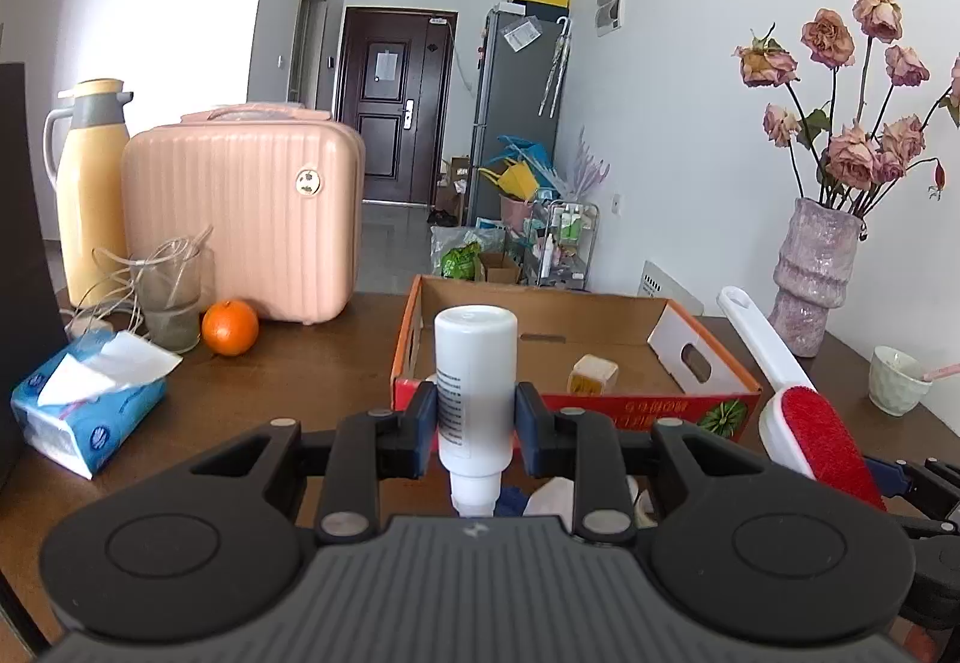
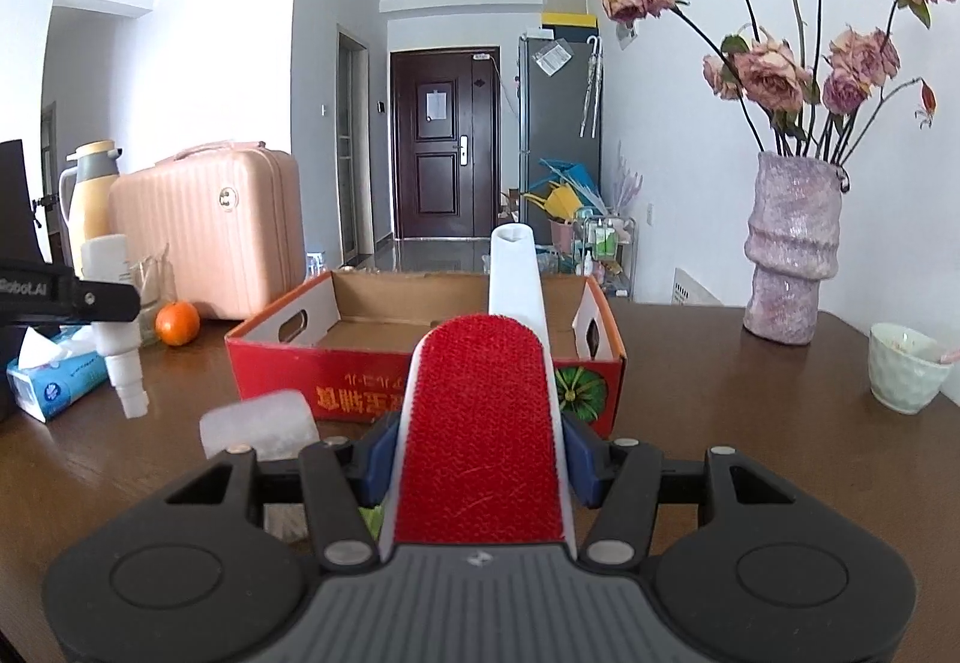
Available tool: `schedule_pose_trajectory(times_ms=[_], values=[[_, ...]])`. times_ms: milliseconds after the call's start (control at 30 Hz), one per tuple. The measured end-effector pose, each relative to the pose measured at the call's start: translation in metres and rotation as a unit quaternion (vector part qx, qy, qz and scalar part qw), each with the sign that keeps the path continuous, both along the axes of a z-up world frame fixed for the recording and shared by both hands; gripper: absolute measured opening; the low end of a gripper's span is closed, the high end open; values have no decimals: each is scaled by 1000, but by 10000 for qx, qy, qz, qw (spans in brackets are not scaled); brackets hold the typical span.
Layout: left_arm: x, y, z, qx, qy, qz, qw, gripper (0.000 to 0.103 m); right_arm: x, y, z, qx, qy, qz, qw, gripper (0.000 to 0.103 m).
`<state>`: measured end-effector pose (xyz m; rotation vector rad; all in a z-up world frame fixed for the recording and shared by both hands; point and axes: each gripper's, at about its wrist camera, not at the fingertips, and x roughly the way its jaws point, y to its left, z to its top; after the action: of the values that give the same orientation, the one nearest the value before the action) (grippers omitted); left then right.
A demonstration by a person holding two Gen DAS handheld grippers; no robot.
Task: Organize rigid objects
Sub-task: 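Carry the lint brush in the right tool while the left tool carries the white bottle over the box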
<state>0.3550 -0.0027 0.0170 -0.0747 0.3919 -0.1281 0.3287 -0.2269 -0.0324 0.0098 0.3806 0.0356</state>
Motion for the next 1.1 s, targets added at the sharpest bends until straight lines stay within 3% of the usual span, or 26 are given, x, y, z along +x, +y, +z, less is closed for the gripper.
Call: schedule_pose_trajectory(times_ms=[500,1100], values=[[51,-18,13,-175,-32,-39,9998,28,44,9,24,17,-279,23,9996,55],[123,-32,8,-164,-11,-23,9999,28,123,3,20,153,-203,-166,9995,55]])
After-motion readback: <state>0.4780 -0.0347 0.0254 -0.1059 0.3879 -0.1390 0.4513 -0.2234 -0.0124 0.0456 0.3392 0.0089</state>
